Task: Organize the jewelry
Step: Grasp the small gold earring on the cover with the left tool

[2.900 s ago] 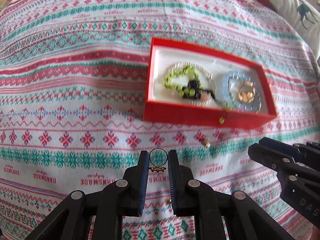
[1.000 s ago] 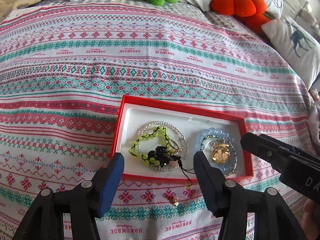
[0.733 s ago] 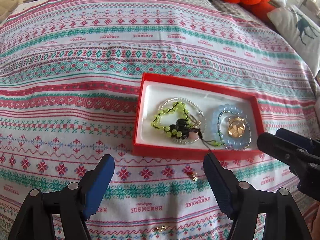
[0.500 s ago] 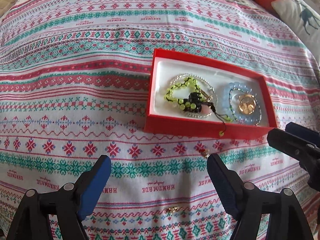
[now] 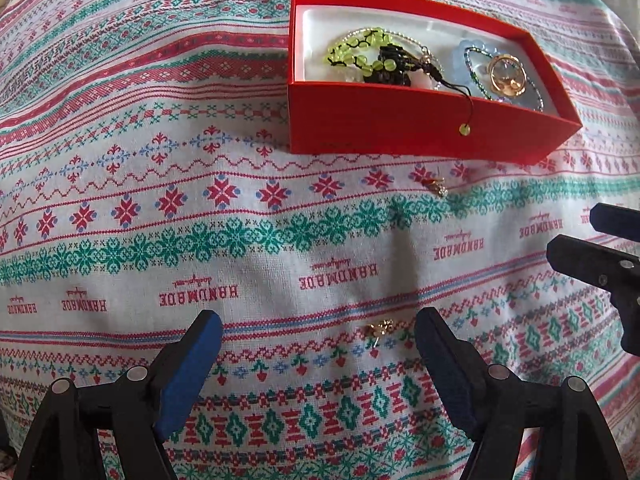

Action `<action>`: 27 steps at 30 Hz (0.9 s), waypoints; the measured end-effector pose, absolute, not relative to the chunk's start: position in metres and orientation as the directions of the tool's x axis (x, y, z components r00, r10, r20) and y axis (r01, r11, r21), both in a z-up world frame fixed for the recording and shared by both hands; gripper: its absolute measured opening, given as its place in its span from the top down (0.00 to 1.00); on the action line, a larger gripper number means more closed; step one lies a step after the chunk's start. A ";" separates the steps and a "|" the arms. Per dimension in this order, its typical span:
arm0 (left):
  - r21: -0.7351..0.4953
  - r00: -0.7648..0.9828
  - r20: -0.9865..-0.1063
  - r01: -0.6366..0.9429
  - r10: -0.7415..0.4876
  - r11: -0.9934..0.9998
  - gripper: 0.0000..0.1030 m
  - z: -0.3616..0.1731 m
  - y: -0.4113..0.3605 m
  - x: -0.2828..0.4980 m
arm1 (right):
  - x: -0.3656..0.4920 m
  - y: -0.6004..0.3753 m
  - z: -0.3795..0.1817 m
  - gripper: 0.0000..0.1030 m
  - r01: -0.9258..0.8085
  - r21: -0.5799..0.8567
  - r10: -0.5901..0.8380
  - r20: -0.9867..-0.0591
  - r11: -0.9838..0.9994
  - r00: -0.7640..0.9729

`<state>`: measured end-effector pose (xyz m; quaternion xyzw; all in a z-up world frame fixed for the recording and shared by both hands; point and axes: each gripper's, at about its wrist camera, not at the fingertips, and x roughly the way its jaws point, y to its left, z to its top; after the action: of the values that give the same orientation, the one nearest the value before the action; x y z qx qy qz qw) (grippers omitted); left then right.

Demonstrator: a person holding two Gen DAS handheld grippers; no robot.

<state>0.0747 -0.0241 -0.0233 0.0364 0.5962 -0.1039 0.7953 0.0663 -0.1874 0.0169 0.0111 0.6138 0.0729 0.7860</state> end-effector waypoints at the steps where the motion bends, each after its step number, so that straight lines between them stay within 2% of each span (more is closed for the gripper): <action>1: -0.062 0.264 -0.957 0.213 -0.119 0.975 0.20 -0.025 -0.024 0.073 | 0.064 -0.186 0.015 0.37 -0.111 0.100 0.123 -0.966 0.989 0.229; 8: -0.069 0.237 -0.963 0.242 -0.128 0.968 0.21 -0.032 -0.032 0.065 | 0.055 -0.184 0.005 0.37 -0.132 0.073 0.098 -0.976 0.989 0.196; 10: -0.099 0.222 -0.963 0.248 -0.156 0.964 0.24 -0.033 -0.036 0.067 | 0.054 -0.184 0.003 0.37 -0.131 0.069 0.094 -0.977 0.989 0.191; 15: -0.173 0.182 -0.959 0.238 -0.218 0.956 0.58 -0.036 -0.045 0.069 | 0.054 -0.183 0.002 0.37 -0.127 0.073 0.096 -0.978 0.989 0.187; 21: -0.173 0.178 -0.961 0.216 -0.213 0.961 0.74 -0.042 -0.052 0.076 | 0.055 -0.182 0.001 0.37 -0.128 0.071 0.094 -0.978 0.989 0.184; 25: -0.163 0.185 -0.962 0.213 -0.203 0.964 0.80 -0.042 -0.052 0.078 | 0.056 -0.182 0.000 0.37 -0.126 0.071 0.093 -0.979 0.990 0.183; 27: -0.154 0.189 -0.962 0.218 -0.197 0.964 0.87 -0.043 -0.056 0.078 | 0.058 -0.181 -0.002 0.37 -0.124 0.071 0.093 -0.979 0.990 0.181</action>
<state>0.0784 -0.0555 -0.0430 0.0085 0.6224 -0.1344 0.7710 0.0585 -0.1810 -0.0021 -0.0121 0.6359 0.0707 0.7684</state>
